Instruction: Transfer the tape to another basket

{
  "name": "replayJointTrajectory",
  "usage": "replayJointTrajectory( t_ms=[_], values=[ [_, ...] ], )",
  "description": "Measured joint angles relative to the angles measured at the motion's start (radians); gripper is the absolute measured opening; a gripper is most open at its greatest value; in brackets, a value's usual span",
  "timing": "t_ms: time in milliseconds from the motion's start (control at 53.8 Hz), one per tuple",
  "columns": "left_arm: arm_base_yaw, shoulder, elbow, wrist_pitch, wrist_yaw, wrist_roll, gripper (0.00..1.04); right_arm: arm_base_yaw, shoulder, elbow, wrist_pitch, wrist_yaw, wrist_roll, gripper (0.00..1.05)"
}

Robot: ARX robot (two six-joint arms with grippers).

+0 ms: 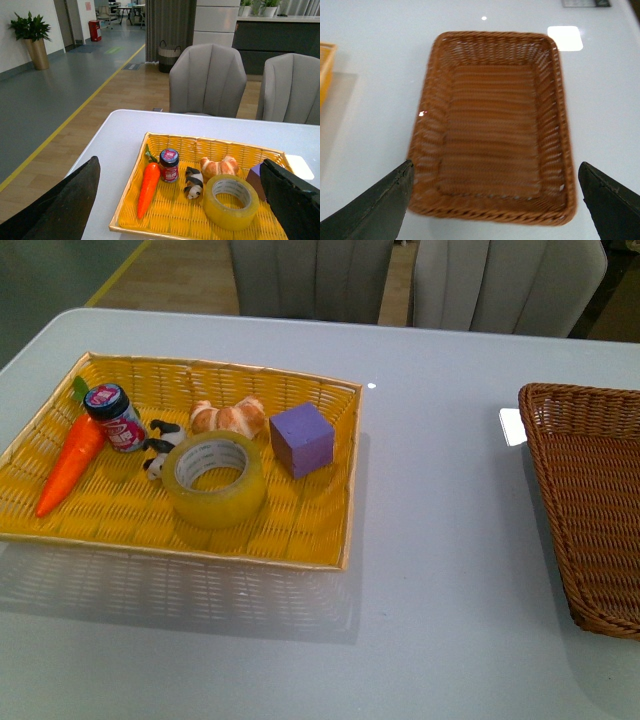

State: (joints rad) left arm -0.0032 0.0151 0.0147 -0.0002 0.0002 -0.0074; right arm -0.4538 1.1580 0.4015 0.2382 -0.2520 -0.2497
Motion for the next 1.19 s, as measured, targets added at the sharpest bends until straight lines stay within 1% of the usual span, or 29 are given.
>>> replayJointTrajectory(
  t_ms=[74, 167, 316, 521, 651, 744, 1005, 1042, 1135, 1191],
  values=[
    [0.000, 0.000, 0.000, 0.000, 0.000, 0.000, 0.96, -0.025, 0.170, 0.071, 0.095, 0.013, -0.049, 0.96],
    [0.000, 0.000, 0.000, 0.000, 0.000, 0.000, 0.96, -0.042, 0.346, 0.161, 0.135, 0.019, -0.098, 0.96],
    [0.000, 0.000, 0.000, 0.000, 0.000, 0.000, 0.96, -0.054, 0.611, 0.317, 0.139, 0.039, -0.169, 0.96],
    [0.000, 0.000, 0.000, 0.000, 0.000, 0.000, 0.96, -0.061, 0.876, 0.507, 0.099, 0.078, -0.189, 0.96],
    [0.000, 0.000, 0.000, 0.000, 0.000, 0.000, 0.96, -0.064, 0.999, 0.615, 0.042, 0.084, -0.174, 0.96],
    [0.000, 0.000, 0.000, 0.000, 0.000, 0.000, 0.96, -0.064, 1.043, 0.655, 0.026, 0.085, -0.157, 0.96],
    [0.000, 0.000, 0.000, 0.000, 0.000, 0.000, 0.96, -0.053, 1.111, 0.692, 0.015, 0.103, -0.138, 0.96],
    [0.000, 0.000, 0.000, 0.000, 0.000, 0.000, 0.96, -0.051, 1.115, 0.692, 0.015, 0.103, -0.132, 0.92],
    [0.000, 0.000, 0.000, 0.000, 0.000, 0.000, 0.96, -0.048, 1.119, 0.692, 0.008, 0.103, -0.127, 0.78],
    [0.000, 0.000, 0.000, 0.000, 0.000, 0.000, 0.96, -0.045, 1.119, 0.692, -0.003, 0.100, -0.109, 0.64]
  ],
)
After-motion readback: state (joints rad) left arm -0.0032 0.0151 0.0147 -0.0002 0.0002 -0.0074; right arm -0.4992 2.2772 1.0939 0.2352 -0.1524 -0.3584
